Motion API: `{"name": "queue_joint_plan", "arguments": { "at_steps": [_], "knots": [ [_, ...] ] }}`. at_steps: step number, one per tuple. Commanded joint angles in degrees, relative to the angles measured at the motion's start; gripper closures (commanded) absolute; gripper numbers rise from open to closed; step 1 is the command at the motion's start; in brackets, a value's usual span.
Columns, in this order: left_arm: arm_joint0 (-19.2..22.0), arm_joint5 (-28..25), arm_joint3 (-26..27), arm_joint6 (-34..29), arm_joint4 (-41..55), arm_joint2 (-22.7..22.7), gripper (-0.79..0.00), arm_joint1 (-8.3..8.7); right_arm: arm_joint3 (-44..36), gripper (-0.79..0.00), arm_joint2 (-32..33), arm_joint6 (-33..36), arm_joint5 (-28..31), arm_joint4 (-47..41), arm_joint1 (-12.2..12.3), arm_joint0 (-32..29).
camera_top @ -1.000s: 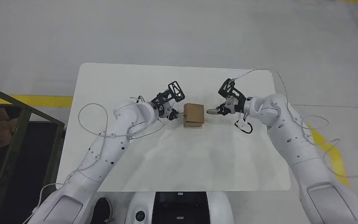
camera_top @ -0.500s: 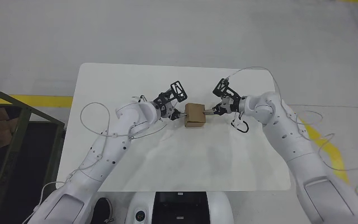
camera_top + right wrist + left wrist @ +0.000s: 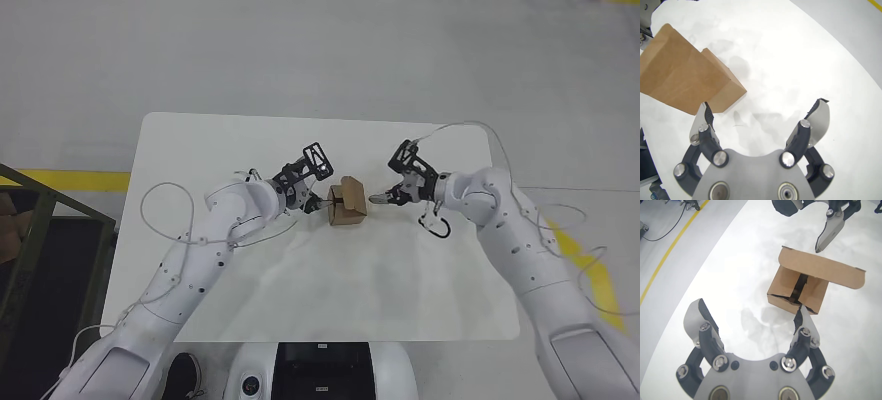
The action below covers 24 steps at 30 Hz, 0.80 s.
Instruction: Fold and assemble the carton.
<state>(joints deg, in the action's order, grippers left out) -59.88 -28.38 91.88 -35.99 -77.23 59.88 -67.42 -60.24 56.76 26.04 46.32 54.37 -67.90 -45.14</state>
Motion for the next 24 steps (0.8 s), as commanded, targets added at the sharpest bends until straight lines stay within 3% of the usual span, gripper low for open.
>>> {"name": "queue_joint_plan", "arguments": {
  "at_steps": [1,11,18,24],
  "knots": [
    [0.0,0.0,-0.1,0.0,-0.1,0.0,-0.785,-0.01,-0.9,-0.785,0.4,0.2,-0.7,0.7,0.2,-0.5],
    [0.0,0.0,0.9,-0.1,0.2,1.1,-0.785,0.14,-1.8,-0.785,-2.1,8.1,-7.5,0.2,-0.4,-0.2],
    [-0.1,-0.1,5.9,-1.1,1.0,2.6,-0.785,0.37,-3.5,-0.785,-1.0,3.4,-9.5,1.3,-0.3,-0.7],
    [-1.3,-0.1,8.8,-1.7,2.5,3.0,-0.785,0.49,-10.5,-0.785,0.7,-0.1,-10.5,5.7,0.7,-4.1]
  ]
}}
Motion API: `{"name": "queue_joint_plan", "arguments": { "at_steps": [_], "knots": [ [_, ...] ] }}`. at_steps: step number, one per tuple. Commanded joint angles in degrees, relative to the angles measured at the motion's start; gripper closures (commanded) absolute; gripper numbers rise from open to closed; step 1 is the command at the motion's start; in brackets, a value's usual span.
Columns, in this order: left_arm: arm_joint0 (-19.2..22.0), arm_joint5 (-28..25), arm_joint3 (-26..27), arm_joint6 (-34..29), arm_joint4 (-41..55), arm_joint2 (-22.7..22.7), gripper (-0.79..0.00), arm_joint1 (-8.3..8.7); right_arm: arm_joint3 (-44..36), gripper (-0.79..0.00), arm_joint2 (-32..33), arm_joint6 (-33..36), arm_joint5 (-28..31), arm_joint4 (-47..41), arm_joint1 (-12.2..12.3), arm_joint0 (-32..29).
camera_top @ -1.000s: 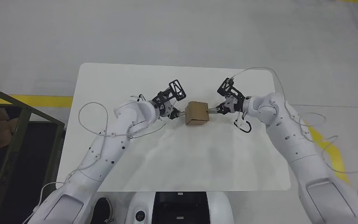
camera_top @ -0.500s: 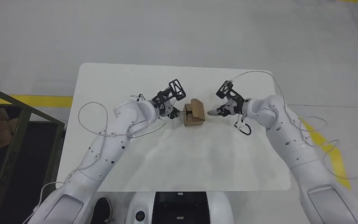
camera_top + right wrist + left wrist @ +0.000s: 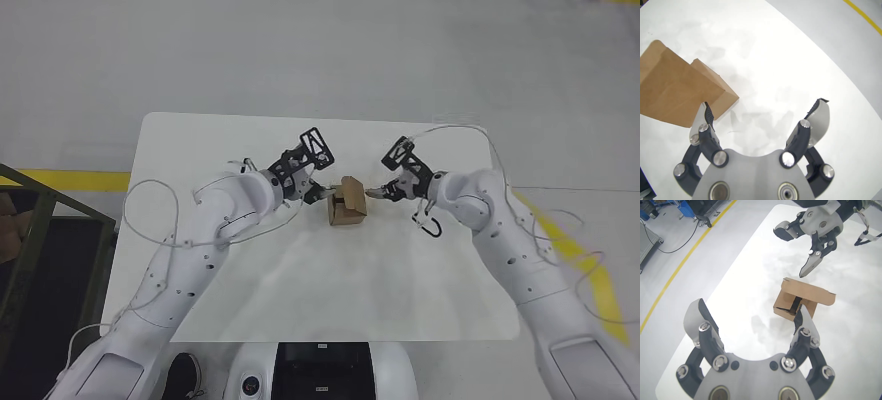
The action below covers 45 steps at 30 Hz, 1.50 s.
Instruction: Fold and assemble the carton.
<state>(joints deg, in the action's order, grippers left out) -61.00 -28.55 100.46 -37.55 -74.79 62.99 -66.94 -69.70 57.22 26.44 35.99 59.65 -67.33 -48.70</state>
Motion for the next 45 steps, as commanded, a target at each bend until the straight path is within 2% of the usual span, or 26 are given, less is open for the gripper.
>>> {"name": "queue_joint_plan", "arguments": {
  "at_steps": [1,6,11,19,26,36,45],
  "knots": [
    [-0.4,0.0,0.3,-0.2,-0.2,-0.2,-0.785,0.02,-2.0,-0.785,0.6,-1.2,-0.1,0.7,0.2,-1.1],
    [-1.2,0.3,-1.3,0.3,-0.2,0.2,-0.785,0.14,-5.7,-0.785,2.1,-4.1,5.3,0.6,1.0,-3.1],
    [-1.9,1.4,-1.6,0.9,-0.3,1.1,-0.785,0.28,-5.3,-0.785,0.1,0.3,6.3,0.0,0.7,-1.9],
    [-2.8,0.6,-0.9,1.1,0.3,2.8,-0.785,0.65,-0.4,-0.785,-4.4,2.5,5.3,-1.9,-1.0,2.6],
    [-3.0,0.1,-1.9,1.0,-0.9,0.8,-0.785,0.5,1.4,-0.785,-6.4,3.2,4.5,-2.5,-1.9,4.5],
    [-3.1,0.9,-5.3,2.1,-2.2,1.7,-0.785,0.7,3.1,-0.785,-6.7,2.4,4.8,-3.2,-2.2,5.1],
    [-1.2,1.3,-6.9,2.1,-2.0,-0.2,-0.785,0.22,3.6,-0.785,-7.0,2.5,4.9,-3.2,-2.4,5.4]
  ]
}}
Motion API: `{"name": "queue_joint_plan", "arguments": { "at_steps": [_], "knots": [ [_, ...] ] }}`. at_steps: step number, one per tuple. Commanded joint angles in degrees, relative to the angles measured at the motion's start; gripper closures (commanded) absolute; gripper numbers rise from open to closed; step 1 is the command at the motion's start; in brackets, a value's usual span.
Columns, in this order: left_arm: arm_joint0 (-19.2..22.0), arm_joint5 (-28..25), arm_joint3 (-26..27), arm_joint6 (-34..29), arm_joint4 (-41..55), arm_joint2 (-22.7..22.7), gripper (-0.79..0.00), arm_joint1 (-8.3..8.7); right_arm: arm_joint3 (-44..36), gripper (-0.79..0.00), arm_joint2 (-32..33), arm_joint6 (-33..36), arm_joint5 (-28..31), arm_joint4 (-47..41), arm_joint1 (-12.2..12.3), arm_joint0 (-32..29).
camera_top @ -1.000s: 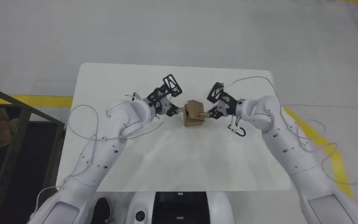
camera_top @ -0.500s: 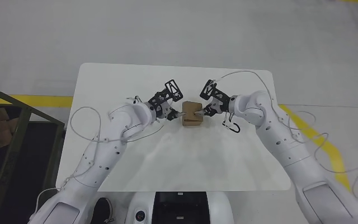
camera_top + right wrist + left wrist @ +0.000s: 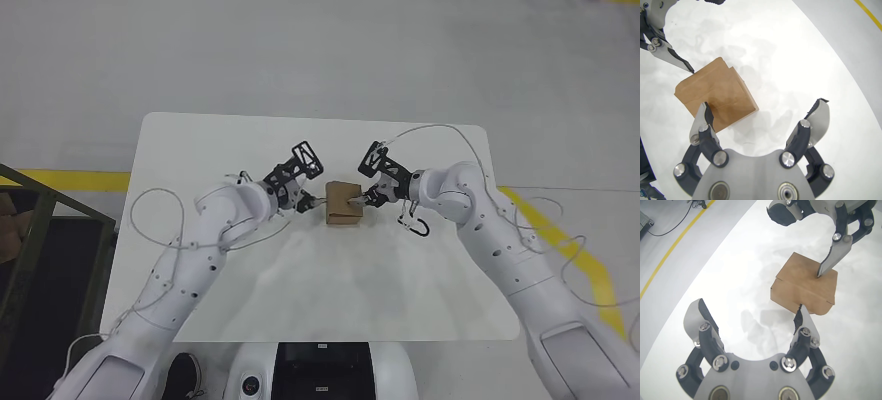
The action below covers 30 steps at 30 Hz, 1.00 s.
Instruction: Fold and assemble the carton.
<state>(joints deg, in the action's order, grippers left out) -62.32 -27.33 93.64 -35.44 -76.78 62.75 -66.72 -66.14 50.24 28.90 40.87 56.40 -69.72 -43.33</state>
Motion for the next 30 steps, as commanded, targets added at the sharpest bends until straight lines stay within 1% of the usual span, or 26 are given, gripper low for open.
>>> {"name": "queue_joint_plan", "arguments": {
  "at_steps": [1,8,14,20,30],
  "knots": [
    [0.1,0.0,-0.2,0.0,0.0,0.1,-0.785,0.0,0.0,-0.785,0.0,0.1,0.0,0.0,0.0,0.0],
    [-0.1,-0.1,-0.7,0.0,0.2,0.6,-0.785,0.1,0.6,-0.785,-0.7,0.5,0.3,-0.5,-0.4,0.6],
    [0.8,-0.3,-0.6,-0.4,-0.2,-1.4,-0.785,-0.27,1.3,-0.785,-0.9,0.2,0.5,-0.8,-0.6,0.8],
    [1.8,-0.3,-1.3,-0.8,-0.5,-2.5,-0.785,-0.52,1.8,-0.785,-1.0,-0.1,0.7,-0.8,-0.6,0.8],
    [2.3,0.1,-1.3,-0.7,-0.9,-4.0,-0.785,-0.92,3.5,-0.785,-1.0,-2.0,2.7,-1.6,-0.8,1.2]
  ]
}}
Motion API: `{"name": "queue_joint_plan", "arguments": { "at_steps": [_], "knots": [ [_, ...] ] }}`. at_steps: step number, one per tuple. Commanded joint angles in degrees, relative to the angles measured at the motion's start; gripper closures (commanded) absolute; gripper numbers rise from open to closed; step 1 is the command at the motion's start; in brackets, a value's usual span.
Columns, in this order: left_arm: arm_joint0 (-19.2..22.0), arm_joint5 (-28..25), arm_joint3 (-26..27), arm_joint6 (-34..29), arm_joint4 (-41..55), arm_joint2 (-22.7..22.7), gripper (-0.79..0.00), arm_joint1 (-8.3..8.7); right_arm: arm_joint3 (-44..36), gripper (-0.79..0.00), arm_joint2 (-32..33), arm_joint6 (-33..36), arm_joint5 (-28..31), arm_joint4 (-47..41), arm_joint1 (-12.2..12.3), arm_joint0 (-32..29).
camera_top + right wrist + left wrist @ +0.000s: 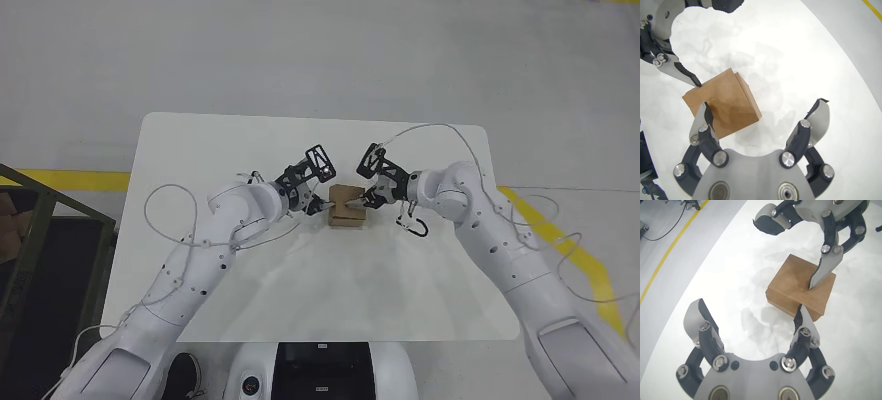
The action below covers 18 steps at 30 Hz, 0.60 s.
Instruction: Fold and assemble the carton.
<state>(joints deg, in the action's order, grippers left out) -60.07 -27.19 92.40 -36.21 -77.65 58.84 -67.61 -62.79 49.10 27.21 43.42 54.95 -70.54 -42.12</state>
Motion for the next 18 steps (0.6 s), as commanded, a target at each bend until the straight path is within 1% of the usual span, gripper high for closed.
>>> {"name": "queue_joint_plan", "arguments": {
  "at_steps": [1,9,18],
  "knots": [
    [0.1,0.0,-0.1,0.1,0.0,0.0,-0.785,-0.03,0.3,-0.785,0.3,-0.8,0.4,-0.2,0.1,0.0],
    [-0.3,-0.2,-0.2,0.3,0.1,1.4,-0.785,0.22,0.8,-0.785,2.0,-2.6,1.4,0.1,0.7,-0.9],
    [0.1,-0.3,-0.1,0.0,-0.2,0.1,-0.785,-0.09,0.8,-0.785,2.8,-2.4,1.2,-0.2,0.9,-1.5]
  ]
}}
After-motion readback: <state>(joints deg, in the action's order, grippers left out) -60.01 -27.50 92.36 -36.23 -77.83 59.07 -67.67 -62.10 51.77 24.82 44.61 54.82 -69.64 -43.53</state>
